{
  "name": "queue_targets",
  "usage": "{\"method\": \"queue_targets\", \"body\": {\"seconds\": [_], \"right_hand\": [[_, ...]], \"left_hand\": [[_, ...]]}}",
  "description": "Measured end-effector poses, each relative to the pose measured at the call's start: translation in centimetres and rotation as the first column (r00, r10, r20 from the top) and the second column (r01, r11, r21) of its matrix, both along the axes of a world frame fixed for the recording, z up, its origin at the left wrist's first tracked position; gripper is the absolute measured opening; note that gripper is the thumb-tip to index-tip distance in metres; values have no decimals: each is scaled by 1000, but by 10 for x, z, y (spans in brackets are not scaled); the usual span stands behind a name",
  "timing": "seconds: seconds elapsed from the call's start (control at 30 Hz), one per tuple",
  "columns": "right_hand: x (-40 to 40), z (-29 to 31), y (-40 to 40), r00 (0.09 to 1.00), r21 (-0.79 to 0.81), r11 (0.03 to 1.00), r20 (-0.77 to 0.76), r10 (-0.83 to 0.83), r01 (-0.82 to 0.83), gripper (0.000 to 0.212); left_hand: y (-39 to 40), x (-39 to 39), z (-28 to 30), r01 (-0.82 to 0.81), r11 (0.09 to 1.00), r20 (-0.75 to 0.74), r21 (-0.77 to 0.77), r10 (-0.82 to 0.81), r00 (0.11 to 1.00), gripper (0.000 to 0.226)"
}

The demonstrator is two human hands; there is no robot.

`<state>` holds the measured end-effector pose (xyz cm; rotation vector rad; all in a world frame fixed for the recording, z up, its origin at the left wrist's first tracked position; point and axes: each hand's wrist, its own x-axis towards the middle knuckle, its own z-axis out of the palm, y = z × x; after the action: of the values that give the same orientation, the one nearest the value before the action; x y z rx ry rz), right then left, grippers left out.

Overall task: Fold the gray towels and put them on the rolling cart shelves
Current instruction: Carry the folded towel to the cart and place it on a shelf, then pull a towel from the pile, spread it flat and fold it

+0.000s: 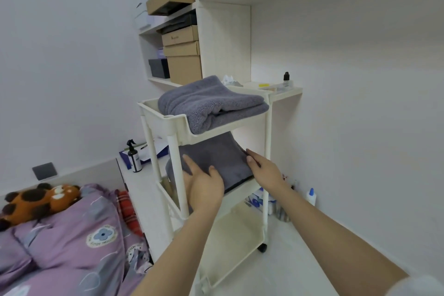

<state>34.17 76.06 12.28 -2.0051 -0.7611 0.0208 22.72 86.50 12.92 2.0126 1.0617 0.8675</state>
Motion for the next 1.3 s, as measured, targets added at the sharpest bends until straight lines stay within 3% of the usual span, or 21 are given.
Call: {"method": "queue_targets", "body": {"seconds": [0.1,0.2,0.33,0.5,0.67,0.8,0.97,1.1,1.3], "right_hand": [[-22,-1,-20,999,84,996,-41,-26,30,44],[-43,-3,-46,990,199,971,-58,-126,136,38],[-78,-14,-101,956,256,922,-36,-292,292,33],[-126,-34,-186,851,279,813,-26,-525,511,27],[-201,-58,-296,620,197,609,2,-784,769,25],[-283,-81,-391,348,132,343,-16,-937,930,25],[-381,-108,-486,54,58,50,-77,-996,997,24],[-459,-131,-563,-183,3,-184,-119,-976,983,22],[-535,-163,-663,-333,-70,-326,-150,-931,943,22]], "left_hand": [[-23,-7,-4,152,964,-115,219,-129,985,68],[-47,-16,-3,270,906,-119,326,-243,963,61],[-87,-28,-5,498,832,-131,244,-480,867,54],[-158,-37,-20,778,629,-79,4,-775,627,34],[-264,-59,-46,955,274,2,-117,-961,276,25],[-369,-97,-65,984,-17,-9,-180,-1000,-19,16],[-477,-153,-84,932,-263,-6,-250,-962,-273,24],[-571,-209,-104,847,-412,-12,-336,-898,-441,23],[-691,-269,-130,771,-488,-14,-409,-842,-540,23]]}}
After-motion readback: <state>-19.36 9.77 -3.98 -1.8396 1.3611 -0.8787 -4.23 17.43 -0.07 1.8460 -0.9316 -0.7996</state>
